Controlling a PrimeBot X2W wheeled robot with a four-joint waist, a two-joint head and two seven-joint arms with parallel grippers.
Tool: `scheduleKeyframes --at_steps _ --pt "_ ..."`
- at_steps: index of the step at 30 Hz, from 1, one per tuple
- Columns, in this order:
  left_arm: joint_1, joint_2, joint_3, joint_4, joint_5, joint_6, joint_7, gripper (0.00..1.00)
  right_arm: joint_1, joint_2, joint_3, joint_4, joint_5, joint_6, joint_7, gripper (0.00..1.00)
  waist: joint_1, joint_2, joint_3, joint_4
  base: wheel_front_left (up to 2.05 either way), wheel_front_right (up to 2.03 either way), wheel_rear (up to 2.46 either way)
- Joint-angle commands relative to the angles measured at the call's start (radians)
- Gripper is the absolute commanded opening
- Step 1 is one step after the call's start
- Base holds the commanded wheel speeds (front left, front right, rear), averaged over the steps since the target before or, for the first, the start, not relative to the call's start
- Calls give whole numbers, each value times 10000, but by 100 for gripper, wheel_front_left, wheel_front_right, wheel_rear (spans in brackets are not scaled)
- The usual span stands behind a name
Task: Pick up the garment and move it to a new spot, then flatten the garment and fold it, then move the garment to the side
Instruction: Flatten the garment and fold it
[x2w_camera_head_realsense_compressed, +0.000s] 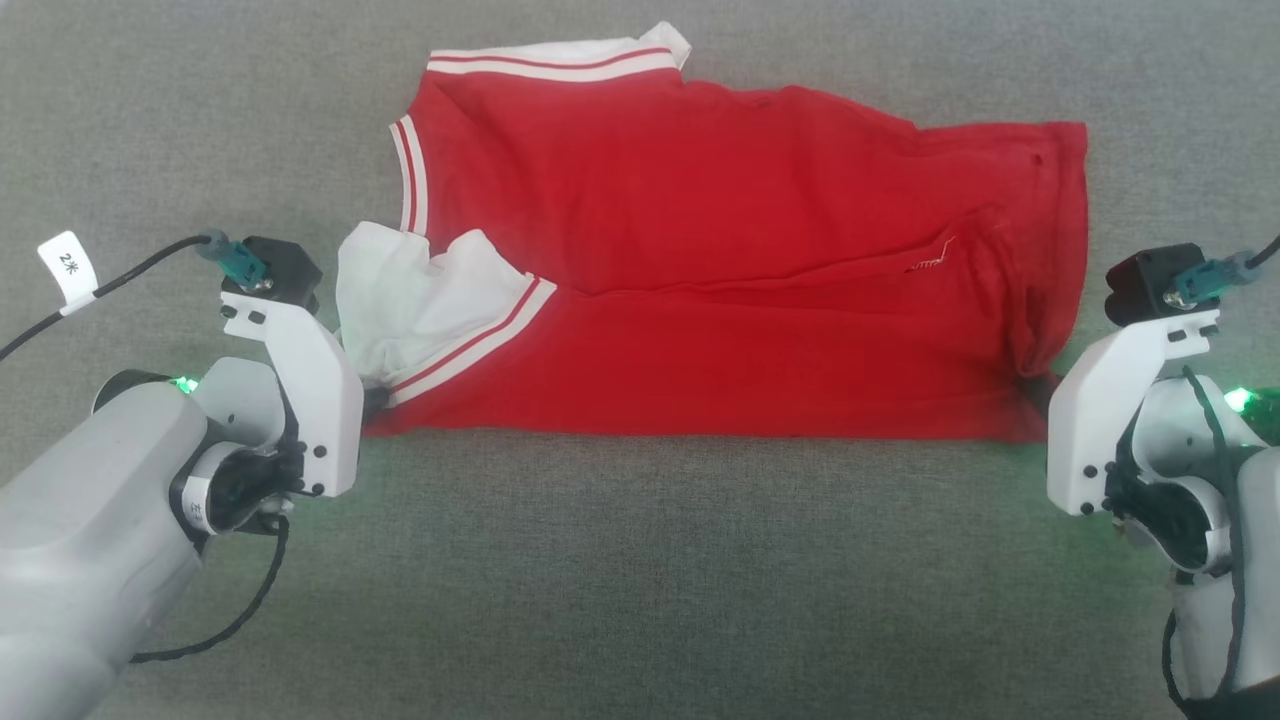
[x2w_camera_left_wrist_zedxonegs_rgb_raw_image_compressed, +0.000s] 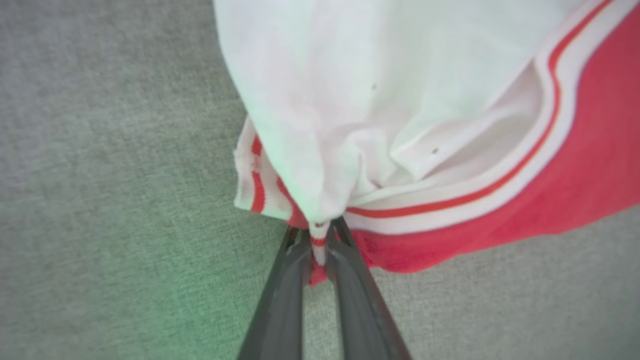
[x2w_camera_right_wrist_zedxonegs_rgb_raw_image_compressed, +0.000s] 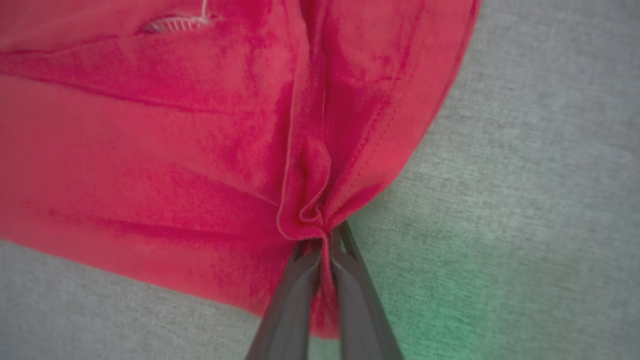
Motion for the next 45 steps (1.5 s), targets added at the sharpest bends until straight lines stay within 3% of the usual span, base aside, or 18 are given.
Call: scheduleKeyframes --at_steps 1,10,21,26,32,33,34,35,36,37,45 --pt "243 -204 -226 205 119 16 22 0 353 54 -107 87 -111 -13 201 0 1 -1 -154 -5 0 0 0" --pt "457 499 -121 -776 -116 479 544 0 569 -381 -242 -785 198 -13 741 0 1 -1 -730 3 0 0 0" --pt "1568 1865 -207 -3637 -396 2171 1316 0 1645 -1333 -279 -1754 833 -13 1574 0 1 -1 -1117 120 0 0 0" --pt "2304 2038 -292 -4389 -626 2669 1289 0 2283 -1451 -202 -1767 1139 -13 1785 0 1 -1 -1137 104 0 0 0" --pt "2693 1755 -332 -4065 -956 2603 1175 0 2293 -1328 -13 -1379 1267 -12 1480 0 1 -1 -1122 19 0 0 0" --pt "2659 1745 -308 -3974 -962 2591 1151 15 2222 -1357 64 -1362 1239 -12 1368 33 1 -1 -1129 1 0 0 0" --pt "2607 1716 -198 -3894 -1035 2581 1072 41 2155 -1366 112 -1321 1243 -12 1275 45 1 -1 -1142 -19 0 0 0" --pt "2541 1738 -147 -3849 -1033 2599 1049 65 2104 -1394 160 -1269 1267 -12 1214 49 1 -1 -1161 -38 0 0 0" --pt "2477 1781 -110 -3841 -1011 2624 1044 100 2040 -1455 223 -1271 1266 -12 1140 87 1 -1 -1184 -55 0 0 0" --pt "2418 1815 -58 -3874 -1060 2646 1079 100 1966 -1494 250 -1268 1282 -12 1062 100 1 -1 -1215 -77 0 0 0" --pt "1549 2731 343 -4952 -650 2894 1436 100 1487 -1609 96 -1766 1250 -7 54 100 1 -1 -1402 -337 0 0 0"
